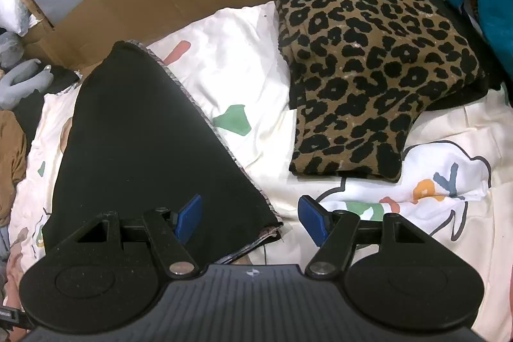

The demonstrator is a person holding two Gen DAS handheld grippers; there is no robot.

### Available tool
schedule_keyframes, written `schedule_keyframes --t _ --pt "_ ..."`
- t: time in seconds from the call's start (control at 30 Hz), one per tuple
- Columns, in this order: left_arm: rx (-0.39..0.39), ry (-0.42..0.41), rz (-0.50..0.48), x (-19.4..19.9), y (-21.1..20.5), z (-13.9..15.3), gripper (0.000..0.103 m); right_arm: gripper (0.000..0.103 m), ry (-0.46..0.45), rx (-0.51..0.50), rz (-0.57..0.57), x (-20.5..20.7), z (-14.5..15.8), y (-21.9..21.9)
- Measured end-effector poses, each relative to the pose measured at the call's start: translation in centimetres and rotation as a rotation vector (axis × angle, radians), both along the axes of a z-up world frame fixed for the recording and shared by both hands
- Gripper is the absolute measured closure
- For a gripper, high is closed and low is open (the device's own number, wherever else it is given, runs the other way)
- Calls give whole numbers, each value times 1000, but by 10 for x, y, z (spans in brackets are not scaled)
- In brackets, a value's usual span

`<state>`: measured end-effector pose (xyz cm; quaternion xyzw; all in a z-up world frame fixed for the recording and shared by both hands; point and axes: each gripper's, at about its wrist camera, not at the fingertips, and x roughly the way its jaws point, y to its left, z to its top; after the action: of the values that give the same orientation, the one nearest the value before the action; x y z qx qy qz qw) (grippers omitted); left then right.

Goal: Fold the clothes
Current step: 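Grasp the bear-print edge of the black garment with the right gripper while the left holds the shorts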

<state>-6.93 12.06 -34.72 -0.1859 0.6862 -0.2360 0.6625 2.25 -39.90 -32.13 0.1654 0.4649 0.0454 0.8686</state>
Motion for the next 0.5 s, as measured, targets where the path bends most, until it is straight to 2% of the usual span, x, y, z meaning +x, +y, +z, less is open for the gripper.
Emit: schedule_keyframes --t 0.2,0.33,0.4,0.47,0.5 --pt "-69 5 66 0 12 -10 35 31 13 -12 -2 -2 -2 -3" --pt "-139 56 173 3 31 -15 37 31 35 29 -13 -5 -7 -5" --pt "-167 77 215 4 39 -17 43 31 34 58 -22 -5 -7 -7" --pt "-193 93 236 3 46 -17 57 31 31 77 -32 -5 -7 -9" --pt "-210 102 243 2 48 -17 58 31 29 81 -37 -5 -6 -10"
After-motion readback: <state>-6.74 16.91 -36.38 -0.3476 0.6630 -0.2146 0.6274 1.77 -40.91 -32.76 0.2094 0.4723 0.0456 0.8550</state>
